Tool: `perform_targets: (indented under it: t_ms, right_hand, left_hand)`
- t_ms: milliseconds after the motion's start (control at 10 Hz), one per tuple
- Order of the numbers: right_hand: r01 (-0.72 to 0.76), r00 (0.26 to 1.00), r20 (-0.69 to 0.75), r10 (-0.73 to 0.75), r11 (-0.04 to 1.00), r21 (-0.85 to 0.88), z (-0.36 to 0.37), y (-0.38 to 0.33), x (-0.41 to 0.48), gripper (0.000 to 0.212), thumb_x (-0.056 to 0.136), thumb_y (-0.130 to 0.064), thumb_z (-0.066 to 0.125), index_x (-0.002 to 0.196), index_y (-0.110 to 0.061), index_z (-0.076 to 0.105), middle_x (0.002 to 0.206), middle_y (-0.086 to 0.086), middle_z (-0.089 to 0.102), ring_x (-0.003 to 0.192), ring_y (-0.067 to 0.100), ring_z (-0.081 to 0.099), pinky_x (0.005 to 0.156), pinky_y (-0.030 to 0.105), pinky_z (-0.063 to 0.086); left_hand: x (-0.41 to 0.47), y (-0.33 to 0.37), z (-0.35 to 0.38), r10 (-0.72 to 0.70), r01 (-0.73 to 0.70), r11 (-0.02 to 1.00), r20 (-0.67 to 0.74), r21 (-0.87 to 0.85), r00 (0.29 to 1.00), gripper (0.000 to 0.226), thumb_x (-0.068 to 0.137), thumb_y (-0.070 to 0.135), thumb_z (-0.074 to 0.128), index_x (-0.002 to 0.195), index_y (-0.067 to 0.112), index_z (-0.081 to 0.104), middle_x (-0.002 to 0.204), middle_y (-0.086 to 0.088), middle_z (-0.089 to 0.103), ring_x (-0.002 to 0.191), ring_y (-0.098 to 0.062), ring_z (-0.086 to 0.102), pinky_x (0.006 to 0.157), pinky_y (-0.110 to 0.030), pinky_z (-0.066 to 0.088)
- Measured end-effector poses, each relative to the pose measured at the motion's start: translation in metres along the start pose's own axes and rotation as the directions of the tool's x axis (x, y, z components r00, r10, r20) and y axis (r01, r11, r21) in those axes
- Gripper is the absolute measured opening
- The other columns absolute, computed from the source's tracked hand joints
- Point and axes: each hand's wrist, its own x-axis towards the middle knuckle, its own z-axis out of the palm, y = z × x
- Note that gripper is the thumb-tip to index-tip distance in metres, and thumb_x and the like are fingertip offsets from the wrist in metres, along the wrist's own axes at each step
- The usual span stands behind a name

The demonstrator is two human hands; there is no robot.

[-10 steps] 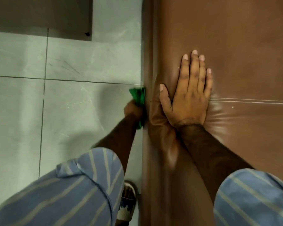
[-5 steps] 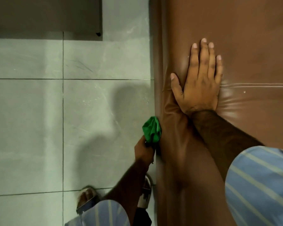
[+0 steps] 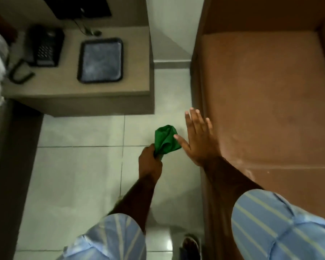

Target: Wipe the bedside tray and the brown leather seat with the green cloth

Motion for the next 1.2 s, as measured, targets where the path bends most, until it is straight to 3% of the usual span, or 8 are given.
perform_targets:
  t_ms: [200,300,400,600,800,1000,1100,1200]
  right_hand:
    - [0.052,0.998,0.033,-0.053,0.998,0.041,-0.058,-0.080,0.123,0.078,0.107,-0.062,0.023,0.168,-0.013,0.020,0.178,0.013,0.019,0.167,0.029,0.014,0.134,0.046,0.013]
    - [0.003,0.997,0.074,-0.008,0.998,0.064,-0.056,-0.109,0.177,0.073,0.112,-0.054,0.030,0.170,-0.013,0.013,0.180,0.009,0.010,0.168,0.023,0.003,0.132,0.036,0.000]
    - [-0.062,0.990,0.128,0.052,0.995,0.073,-0.046,-0.131,0.226,0.071,0.113,-0.051,0.028,0.170,-0.012,0.010,0.181,0.009,0.004,0.168,0.024,-0.001,0.135,0.038,0.000]
    - [-0.067,0.980,0.194,0.054,0.996,0.057,-0.007,-0.151,0.322,0.069,0.114,-0.045,0.031,0.170,-0.009,0.010,0.180,0.012,0.006,0.168,0.028,0.003,0.138,0.043,0.007]
    - [-0.093,0.967,0.247,0.067,0.991,0.096,0.067,-0.143,0.379,0.065,0.113,-0.027,0.041,0.168,-0.004,0.015,0.179,0.017,0.012,0.167,0.031,0.010,0.137,0.042,0.011]
    - [-0.049,0.993,0.112,0.041,0.997,0.066,0.137,-0.124,0.368,0.070,0.112,-0.040,0.032,0.170,-0.007,0.012,0.180,0.013,0.004,0.168,0.028,0.002,0.136,0.046,0.004]
    - [-0.064,0.983,0.175,0.047,0.994,0.094,0.123,-0.126,0.378,0.072,0.112,-0.045,0.032,0.170,-0.007,0.012,0.180,0.013,0.004,0.168,0.027,0.002,0.137,0.046,0.005]
    - [-0.039,0.963,0.269,0.003,0.991,0.130,0.036,-0.142,0.395,0.075,0.112,-0.049,0.038,0.170,-0.010,0.010,0.180,0.010,0.004,0.168,0.025,0.002,0.137,0.044,0.006]
  left_hand:
    - [0.109,0.054,-0.144,0.129,-0.118,0.988,-0.114,0.102,0.985,0.022,0.090,-0.004,0.065,0.111,0.003,0.068,0.109,-0.017,0.068,0.103,-0.035,0.063,0.080,-0.029,0.043]
    - [0.175,0.072,-0.198,0.221,-0.199,0.959,-0.091,0.202,0.971,0.032,0.090,-0.011,0.056,0.117,0.001,0.068,0.116,-0.020,0.067,0.109,-0.038,0.061,0.093,-0.040,0.050]
    - [0.246,0.080,-0.242,0.341,-0.297,0.899,-0.092,0.321,0.935,0.039,0.087,-0.010,0.056,0.123,0.002,0.067,0.123,-0.024,0.066,0.115,-0.043,0.060,0.103,-0.049,0.050]
    - [0.375,0.087,-0.276,0.493,-0.422,0.736,0.009,0.530,0.870,0.039,0.092,0.003,0.060,0.130,0.008,0.065,0.131,-0.021,0.061,0.122,-0.042,0.056,0.107,-0.050,0.049]
    - [0.434,0.060,-0.243,0.486,-0.476,0.633,0.166,0.611,0.858,0.044,0.083,0.006,0.067,0.127,0.012,0.070,0.120,-0.022,0.066,0.114,-0.047,0.059,0.096,-0.052,0.052]
    - [0.423,0.007,-0.212,0.519,-0.509,0.636,0.167,0.579,0.838,0.063,0.079,0.046,0.061,0.135,0.016,0.063,0.135,-0.015,0.058,0.126,-0.036,0.054,0.105,-0.047,0.048]
    - [0.419,0.018,-0.222,0.481,-0.510,0.618,0.226,0.598,0.847,0.075,0.083,0.063,0.053,0.143,0.017,0.053,0.145,-0.016,0.049,0.137,-0.035,0.046,0.115,-0.049,0.040]
    - [0.407,0.071,-0.274,0.497,-0.522,0.605,0.227,0.601,0.837,0.086,0.083,0.072,0.044,0.148,0.017,0.046,0.151,-0.018,0.047,0.140,-0.038,0.044,0.118,-0.051,0.037]
